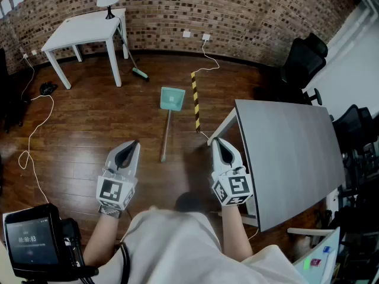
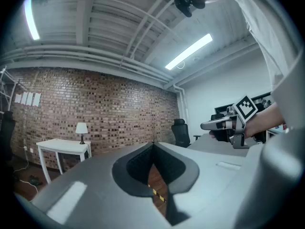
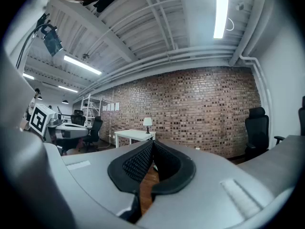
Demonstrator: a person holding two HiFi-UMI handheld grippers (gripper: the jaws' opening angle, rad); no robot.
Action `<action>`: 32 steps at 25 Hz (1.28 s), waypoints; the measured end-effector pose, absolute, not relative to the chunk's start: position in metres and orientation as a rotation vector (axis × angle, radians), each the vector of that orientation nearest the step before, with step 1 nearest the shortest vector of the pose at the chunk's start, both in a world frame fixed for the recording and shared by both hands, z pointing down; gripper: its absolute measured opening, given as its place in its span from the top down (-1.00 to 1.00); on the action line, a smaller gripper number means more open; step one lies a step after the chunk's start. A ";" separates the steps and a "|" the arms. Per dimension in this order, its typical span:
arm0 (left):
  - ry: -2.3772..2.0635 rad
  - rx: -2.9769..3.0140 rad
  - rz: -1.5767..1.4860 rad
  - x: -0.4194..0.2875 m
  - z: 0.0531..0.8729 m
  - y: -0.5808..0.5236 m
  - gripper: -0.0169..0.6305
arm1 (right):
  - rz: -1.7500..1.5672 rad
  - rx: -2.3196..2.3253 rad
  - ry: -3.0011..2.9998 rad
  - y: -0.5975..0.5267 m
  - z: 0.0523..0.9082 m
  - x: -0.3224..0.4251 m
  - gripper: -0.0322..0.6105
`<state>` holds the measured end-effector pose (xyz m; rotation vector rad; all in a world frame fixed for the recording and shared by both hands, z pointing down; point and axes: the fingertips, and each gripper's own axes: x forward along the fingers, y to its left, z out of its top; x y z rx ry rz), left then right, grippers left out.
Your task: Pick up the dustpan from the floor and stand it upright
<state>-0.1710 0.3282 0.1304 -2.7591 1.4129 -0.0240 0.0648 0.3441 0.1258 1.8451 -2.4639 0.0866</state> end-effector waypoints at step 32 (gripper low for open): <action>1.497 -2.718 -0.234 -0.079 0.209 -0.071 0.94 | 0.155 1.701 -2.539 -0.096 0.210 0.179 0.86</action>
